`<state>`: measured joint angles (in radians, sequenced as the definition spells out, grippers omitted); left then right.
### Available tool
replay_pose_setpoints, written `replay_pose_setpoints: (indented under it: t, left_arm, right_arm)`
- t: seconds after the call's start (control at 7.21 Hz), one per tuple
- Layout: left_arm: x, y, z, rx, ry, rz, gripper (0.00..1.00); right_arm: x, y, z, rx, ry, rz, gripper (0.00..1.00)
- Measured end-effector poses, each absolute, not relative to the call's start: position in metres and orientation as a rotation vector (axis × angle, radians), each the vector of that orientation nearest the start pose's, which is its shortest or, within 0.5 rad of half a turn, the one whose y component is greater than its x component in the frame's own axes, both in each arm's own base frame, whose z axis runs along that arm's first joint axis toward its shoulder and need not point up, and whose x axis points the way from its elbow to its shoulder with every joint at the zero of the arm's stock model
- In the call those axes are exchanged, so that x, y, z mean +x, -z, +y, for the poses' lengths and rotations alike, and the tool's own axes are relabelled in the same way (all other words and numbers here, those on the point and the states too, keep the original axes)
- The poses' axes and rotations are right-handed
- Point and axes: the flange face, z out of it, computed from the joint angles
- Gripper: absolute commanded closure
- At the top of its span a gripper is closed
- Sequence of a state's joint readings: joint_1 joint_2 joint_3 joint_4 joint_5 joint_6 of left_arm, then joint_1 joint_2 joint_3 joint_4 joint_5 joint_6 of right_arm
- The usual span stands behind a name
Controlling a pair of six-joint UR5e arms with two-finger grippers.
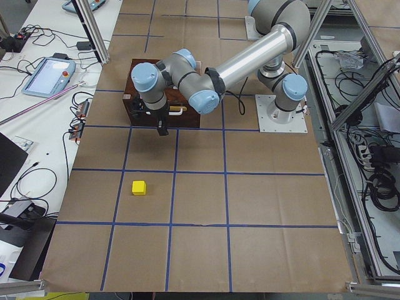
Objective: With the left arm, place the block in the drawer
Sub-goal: 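Move the left gripper down to the white drawer handle, then close the left gripper on the white drawer handle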
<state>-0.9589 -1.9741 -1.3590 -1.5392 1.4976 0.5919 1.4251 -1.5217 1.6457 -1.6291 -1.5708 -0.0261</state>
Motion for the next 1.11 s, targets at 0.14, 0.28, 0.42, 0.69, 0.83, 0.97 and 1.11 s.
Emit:
replay_pose_setpoints:
  t: [0.14,0.28,0.42,0.69,0.83,0.97,1.11]
  left_arm:
    - [0.246,-0.355,-0.604,0.001,-0.114,3.351,0.01]
    - [0.242,-0.346,-0.606,0.040,-0.093,3.402,0.01]
    - [0.238,-0.338,-0.605,0.055,-0.098,3.431,0.01]
    - [0.232,-0.324,-0.602,0.061,-0.128,3.461,0.01]
    - [0.229,-0.318,-0.602,0.059,-0.130,3.480,0.01]
    - [0.226,-0.313,-0.601,0.054,-0.130,3.499,0.01]
    - [0.225,-0.306,-0.601,0.050,-0.139,3.512,0.01]
  right_arm:
    - [0.059,-0.433,-0.517,0.188,-0.102,3.129,0.00]
    - [0.059,-0.433,-0.517,0.188,-0.103,3.129,0.00]
    - [0.059,-0.433,-0.517,0.188,-0.103,3.129,0.00]
    - [0.059,-0.432,-0.517,0.188,-0.103,3.129,0.00]
    - [0.059,-0.432,-0.517,0.188,-0.104,3.129,0.00]
    - [0.059,-0.432,-0.517,0.188,-0.104,3.129,0.00]
    - [0.059,-0.432,-0.517,0.188,-0.103,3.129,0.00]
